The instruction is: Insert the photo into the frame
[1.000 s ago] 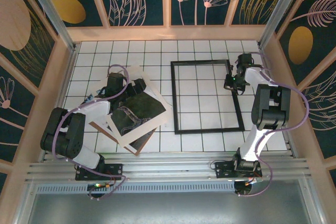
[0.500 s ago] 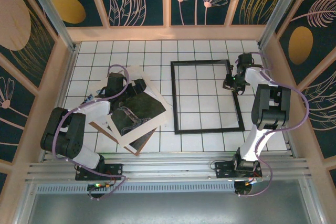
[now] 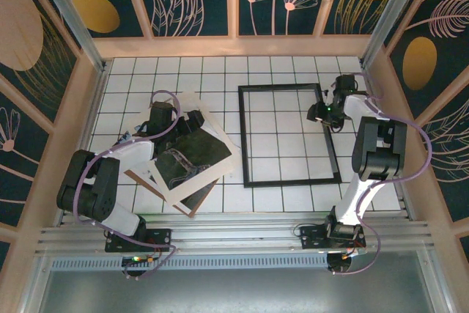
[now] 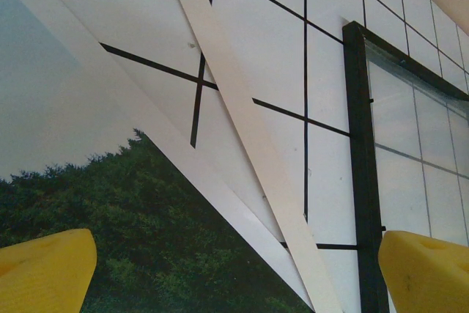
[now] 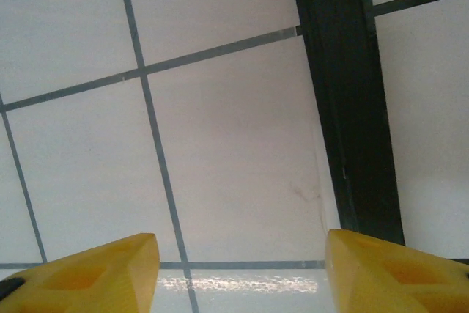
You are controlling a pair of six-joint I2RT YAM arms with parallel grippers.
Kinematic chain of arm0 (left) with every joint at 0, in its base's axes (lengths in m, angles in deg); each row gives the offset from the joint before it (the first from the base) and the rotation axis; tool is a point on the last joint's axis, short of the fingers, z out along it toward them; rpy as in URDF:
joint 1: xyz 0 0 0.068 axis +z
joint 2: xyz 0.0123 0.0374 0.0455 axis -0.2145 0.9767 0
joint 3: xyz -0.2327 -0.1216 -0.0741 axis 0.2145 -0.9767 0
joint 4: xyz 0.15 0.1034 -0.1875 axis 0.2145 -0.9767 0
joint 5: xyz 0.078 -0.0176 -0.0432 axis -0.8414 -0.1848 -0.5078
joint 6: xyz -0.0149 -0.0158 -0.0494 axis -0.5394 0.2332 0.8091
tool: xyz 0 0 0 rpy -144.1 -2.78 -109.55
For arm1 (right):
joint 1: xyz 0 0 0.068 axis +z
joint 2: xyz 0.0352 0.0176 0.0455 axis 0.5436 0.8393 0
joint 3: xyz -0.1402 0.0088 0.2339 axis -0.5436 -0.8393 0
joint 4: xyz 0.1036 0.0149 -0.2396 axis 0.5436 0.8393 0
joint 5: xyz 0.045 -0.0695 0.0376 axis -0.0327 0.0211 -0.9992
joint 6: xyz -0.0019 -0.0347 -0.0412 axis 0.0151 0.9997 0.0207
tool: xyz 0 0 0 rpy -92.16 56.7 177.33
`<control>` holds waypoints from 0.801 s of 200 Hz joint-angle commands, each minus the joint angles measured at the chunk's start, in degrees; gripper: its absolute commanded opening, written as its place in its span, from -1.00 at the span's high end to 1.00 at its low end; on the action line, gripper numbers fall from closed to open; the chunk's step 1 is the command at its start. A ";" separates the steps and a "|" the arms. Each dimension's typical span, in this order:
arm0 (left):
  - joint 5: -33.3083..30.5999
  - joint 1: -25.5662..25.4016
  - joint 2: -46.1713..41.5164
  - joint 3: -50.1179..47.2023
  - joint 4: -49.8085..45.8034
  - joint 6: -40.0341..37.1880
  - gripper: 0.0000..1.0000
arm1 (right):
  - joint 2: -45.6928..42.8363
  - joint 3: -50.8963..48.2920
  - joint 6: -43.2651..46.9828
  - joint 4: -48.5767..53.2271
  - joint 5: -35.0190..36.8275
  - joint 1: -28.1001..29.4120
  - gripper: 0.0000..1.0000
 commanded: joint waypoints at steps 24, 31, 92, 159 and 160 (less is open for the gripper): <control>0.36 -0.38 -0.16 0.57 0.12 -1.14 -0.97 | 1.26 -1.19 -1.10 -2.46 -1.27 -1.25 -0.37; 0.27 -0.35 -0.24 0.57 0.16 -1.14 -0.97 | 1.41 -1.19 -1.18 -2.54 -1.28 -1.42 -0.37; -0.14 -0.36 -0.35 0.46 -0.25 -1.18 -0.97 | -2.13 -1.91 -2.31 -6.22 1.94 -1.46 -0.38; -5.31 -0.33 -2.80 1.35 -4.69 -3.98 -0.97 | -8.30 -8.10 -3.89 -20.04 12.98 12.83 -0.62; -5.51 -0.33 -2.89 1.35 -4.81 -4.02 -0.97 | -8.30 -8.16 -3.95 -20.24 12.84 13.04 -0.63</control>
